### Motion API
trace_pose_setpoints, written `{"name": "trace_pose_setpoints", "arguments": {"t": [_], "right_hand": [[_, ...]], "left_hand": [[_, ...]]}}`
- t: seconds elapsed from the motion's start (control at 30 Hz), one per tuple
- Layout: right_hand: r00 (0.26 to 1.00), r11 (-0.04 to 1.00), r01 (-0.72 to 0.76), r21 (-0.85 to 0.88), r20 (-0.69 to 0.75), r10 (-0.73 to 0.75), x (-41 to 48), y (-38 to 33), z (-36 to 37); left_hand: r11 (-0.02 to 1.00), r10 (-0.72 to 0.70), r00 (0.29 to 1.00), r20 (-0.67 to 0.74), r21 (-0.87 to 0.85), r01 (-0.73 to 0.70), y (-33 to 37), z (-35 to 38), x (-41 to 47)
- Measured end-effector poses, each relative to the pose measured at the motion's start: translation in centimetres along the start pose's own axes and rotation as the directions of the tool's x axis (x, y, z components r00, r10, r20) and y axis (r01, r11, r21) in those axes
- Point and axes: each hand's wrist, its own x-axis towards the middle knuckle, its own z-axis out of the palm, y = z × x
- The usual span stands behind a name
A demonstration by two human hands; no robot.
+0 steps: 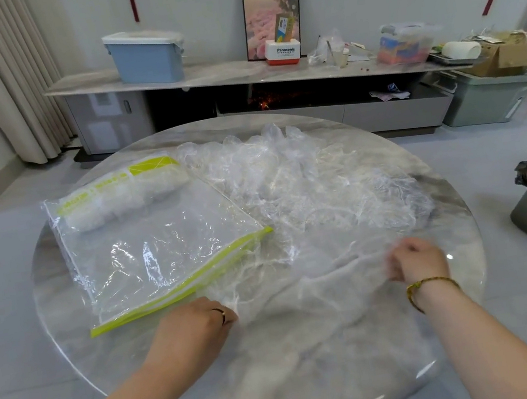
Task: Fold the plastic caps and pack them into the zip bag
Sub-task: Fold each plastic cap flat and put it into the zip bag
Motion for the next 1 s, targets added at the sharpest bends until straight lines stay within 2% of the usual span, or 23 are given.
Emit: {"name": "trace_pose_setpoints", "arguments": {"t": [0.07,0.17,0.33,0.4,0.47,0.57,0.67,0.73,0.8,0.83,0.9,0.97,1.0], "right_hand": [[0.993,0.994,-0.041,0.105,-0.106,0.052,1.0,-0.2,-1.2],[0.989,0.992,-0.065,0.113,-0.125,0.079,1.5,0.3,-2.0],[0.965,0.949,0.002,0.315,-0.249,0.08,1.7,-0.8,-3.6],[0.975,0.976,-0.056,0.21,-0.201,0.099,1.9,-1.3,-4.4],[0.978,0.974,-0.094,0.206,-0.166,0.129,2.4,-1.7,-4.8],[0.984,0.996,0.013,0.092,-0.179,0.004,3.6,-1.8,-4.8],[0.989,0.998,0.062,-0.012,-0.137,-0.063,5.1,-1.2,-4.4],[0.964,0.975,0.158,-0.159,-0.191,-0.187,5.5,-1.0,-4.4],[0.899,0.882,0.298,-0.366,-0.203,-0.388,4.8,-1.1,-4.1],[0.874,0.812,0.377,-0.445,-0.12,-0.471,3.9,-1.1,-3.6],[0.77,0.567,0.609,-0.555,0.24,-0.592,0.6,-0.2,-1.8],[0.553,0.308,0.824,-0.475,0.557,-0.62,-3.3,1.7,0.2],[0.455,0.239,0.889,-0.392,0.691,-0.562,-4.9,2.7,0.8]], "left_hand": [[0.996,0.075,0.995,-0.065,-0.052,-0.079,0.2,0.3,0.2],[0.988,0.117,0.991,-0.062,-0.096,-0.123,0.6,0.8,0.3],[0.988,0.125,0.987,0.105,-0.106,-0.114,1.0,1.6,0.0],[0.991,0.112,0.984,0.136,-0.084,-0.101,1.1,1.7,-0.1],[0.992,0.122,0.986,0.116,-0.05,-0.117,0.9,1.7,-0.1],[0.995,0.098,0.992,0.079,0.023,-0.1,0.6,1.3,-0.2],[0.995,0.102,0.994,0.027,-0.011,-0.102,0.8,1.1,-0.2],[0.993,0.115,0.993,-0.022,-0.028,-0.116,1.0,1.0,-0.1],[0.993,0.109,0.994,-0.012,-0.04,-0.109,1.5,0.8,0.0],[0.993,0.11,0.994,0.01,-0.034,-0.11,1.8,0.9,-0.1],[0.993,0.116,0.992,0.056,0.005,-0.117,2.0,1.3,-0.5],[0.988,0.116,0.992,0.051,0.096,-0.12,2.4,1.3,-0.8],[0.986,0.101,0.994,0.039,0.126,-0.106,2.5,1.2,-0.9]]}}
